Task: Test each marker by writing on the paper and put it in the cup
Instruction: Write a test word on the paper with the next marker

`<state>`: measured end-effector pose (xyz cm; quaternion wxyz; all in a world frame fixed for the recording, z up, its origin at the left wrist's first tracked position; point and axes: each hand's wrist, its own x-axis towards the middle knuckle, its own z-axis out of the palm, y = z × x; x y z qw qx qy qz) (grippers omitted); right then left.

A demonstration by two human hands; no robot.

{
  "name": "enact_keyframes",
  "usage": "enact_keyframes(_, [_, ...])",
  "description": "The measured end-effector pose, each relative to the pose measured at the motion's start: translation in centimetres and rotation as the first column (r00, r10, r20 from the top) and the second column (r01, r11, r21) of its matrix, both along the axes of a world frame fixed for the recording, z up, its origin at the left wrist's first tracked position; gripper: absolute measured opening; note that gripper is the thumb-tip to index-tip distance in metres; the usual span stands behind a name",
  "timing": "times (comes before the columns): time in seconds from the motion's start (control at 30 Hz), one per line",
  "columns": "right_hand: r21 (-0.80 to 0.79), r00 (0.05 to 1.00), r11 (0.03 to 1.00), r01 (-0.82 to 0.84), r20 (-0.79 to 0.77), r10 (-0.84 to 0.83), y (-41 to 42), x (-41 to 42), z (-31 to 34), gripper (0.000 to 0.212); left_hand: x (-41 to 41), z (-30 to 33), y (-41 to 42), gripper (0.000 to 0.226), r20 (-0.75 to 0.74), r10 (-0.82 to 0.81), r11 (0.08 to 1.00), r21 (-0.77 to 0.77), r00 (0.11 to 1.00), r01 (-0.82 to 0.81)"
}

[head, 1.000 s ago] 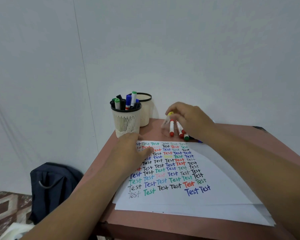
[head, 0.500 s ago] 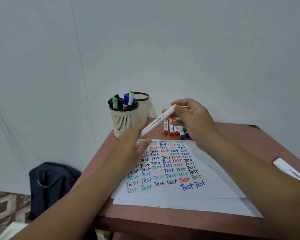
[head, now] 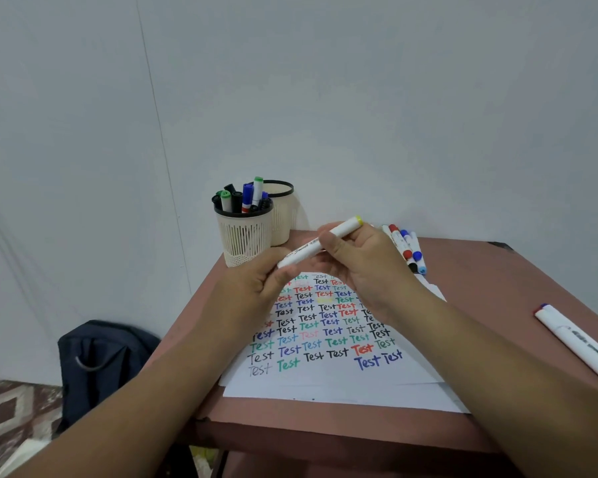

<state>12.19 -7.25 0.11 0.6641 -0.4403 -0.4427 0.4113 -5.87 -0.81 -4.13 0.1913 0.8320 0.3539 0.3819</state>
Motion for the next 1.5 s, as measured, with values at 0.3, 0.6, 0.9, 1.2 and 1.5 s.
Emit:
enact_keyframes(0.3, [-0.024,0.963,0.964,0.263,-0.058,-0.264,-1.3,5.0,0.3,0.025,1.1,-0.2,0.2,0.077,-0.323,-0.007,0.998,-0.066,0.946,-0.015])
enact_keyframes(0.6, [-0.174,0.932,0.917,0.359,0.024,-0.361,-1.9,9.5,-1.8,0.029,1.5,0.9,0.5,0.070,-0.566,-0.102,0.994,-0.097,0.818,0.056])
enact_keyframes(0.9, [-0.157,0.937,0.924,0.348,0.083,-0.339,-1.2,9.9,-3.1,0.039,3.5,2.7,-0.4,0.064,-0.567,-0.150,0.987,-0.133,0.810,0.090])
enact_keyframes(1.2, [-0.144,0.919,0.920,0.365,0.215,-0.331,-1.1,10.5,-3.6,0.031,9.3,1.6,2.8,0.055,-0.588,-0.162,0.986,-0.117,0.793,0.116])
enact_keyframes(1.5, [-0.167,0.912,0.921,0.352,0.280,-0.298,-1.4,10.6,-3.8,0.031,9.0,-0.2,3.6,0.047,-0.483,-0.238,0.962,0.001,0.842,0.272])
